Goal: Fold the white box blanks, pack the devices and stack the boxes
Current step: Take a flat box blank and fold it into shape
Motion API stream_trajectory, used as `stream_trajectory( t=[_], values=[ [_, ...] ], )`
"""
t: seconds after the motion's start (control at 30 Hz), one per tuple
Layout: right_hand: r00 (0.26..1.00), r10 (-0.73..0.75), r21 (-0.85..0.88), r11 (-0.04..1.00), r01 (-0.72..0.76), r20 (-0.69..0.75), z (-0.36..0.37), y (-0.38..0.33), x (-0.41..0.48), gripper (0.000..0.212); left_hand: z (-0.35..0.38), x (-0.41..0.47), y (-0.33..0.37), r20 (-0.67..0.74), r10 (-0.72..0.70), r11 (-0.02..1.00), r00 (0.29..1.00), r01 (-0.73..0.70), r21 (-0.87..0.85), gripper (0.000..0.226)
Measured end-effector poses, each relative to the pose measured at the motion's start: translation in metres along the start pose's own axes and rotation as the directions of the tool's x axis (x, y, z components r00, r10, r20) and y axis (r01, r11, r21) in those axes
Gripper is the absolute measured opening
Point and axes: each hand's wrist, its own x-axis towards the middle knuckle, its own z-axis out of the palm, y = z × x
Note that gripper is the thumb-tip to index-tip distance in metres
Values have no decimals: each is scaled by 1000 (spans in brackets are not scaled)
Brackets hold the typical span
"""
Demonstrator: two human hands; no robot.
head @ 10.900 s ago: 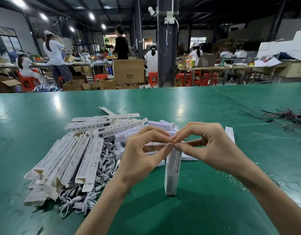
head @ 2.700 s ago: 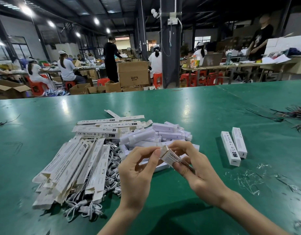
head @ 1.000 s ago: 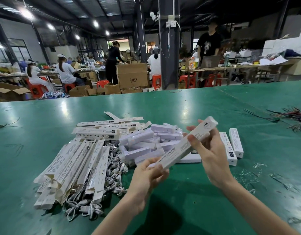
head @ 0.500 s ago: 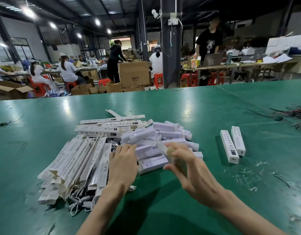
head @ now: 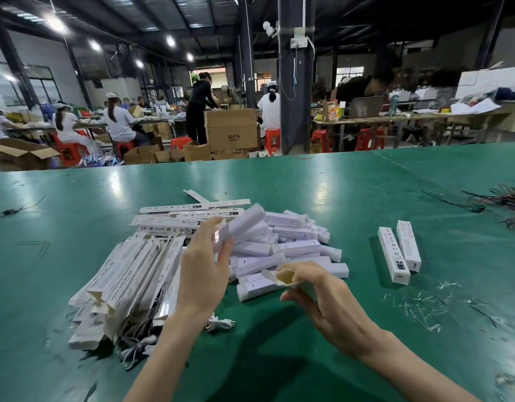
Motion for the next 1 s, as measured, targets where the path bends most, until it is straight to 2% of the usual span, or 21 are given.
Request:
stream_trajectory(
  t=[0.03, 0.1, 0.17, 0.27, 0.37, 0.47, 0.67, 0.83, 1.0],
  values=[
    [1000, -1, -37, 999, 1, 4, -2, 2, 0, 14, -8, -1, 11, -7, 19, 987, 1000, -20, -158, 22],
    [1000, -25, -122, 992, 24, -3, -4, 7, 2, 16, -21, -7, 31, 48, 37, 903, 998, -13, -428, 17],
    [997, -63, -199, 979, 54, -37, -7, 12, 4, 28, -25, -15, 41, 121, 96, 858, 988, -20, -514, 19],
    [996, -57, -222, 974, 40, -71, -10, 20, 4, 30, -22, -19, 44, 180, 120, 898, 976, -29, -438, 18],
    [998, 41, -135, 990, -47, -44, -10, 25, 2, 52, -23, -17, 41, 162, 132, 919, 978, -60, -389, 17],
    [992, 124, -159, 979, -126, -23, -8, 27, 0, 65, -25, -14, 37, 179, 159, 939, 971, -93, -332, 17],
    [964, 255, -248, 941, -230, 73, -13, 21, 4, 43, -24, -16, 39, 126, 175, 921, 976, -117, -372, 19],
    [937, 318, -224, 933, -282, 146, -16, 20, 5, 51, -18, -19, 41, 161, 192, 936, 968, -132, -327, 18],
    [940, 325, -186, 935, -303, 103, -15, 21, 8, 50, -20, -18, 36, 156, 132, 926, 979, -66, -372, 16]
  ],
)
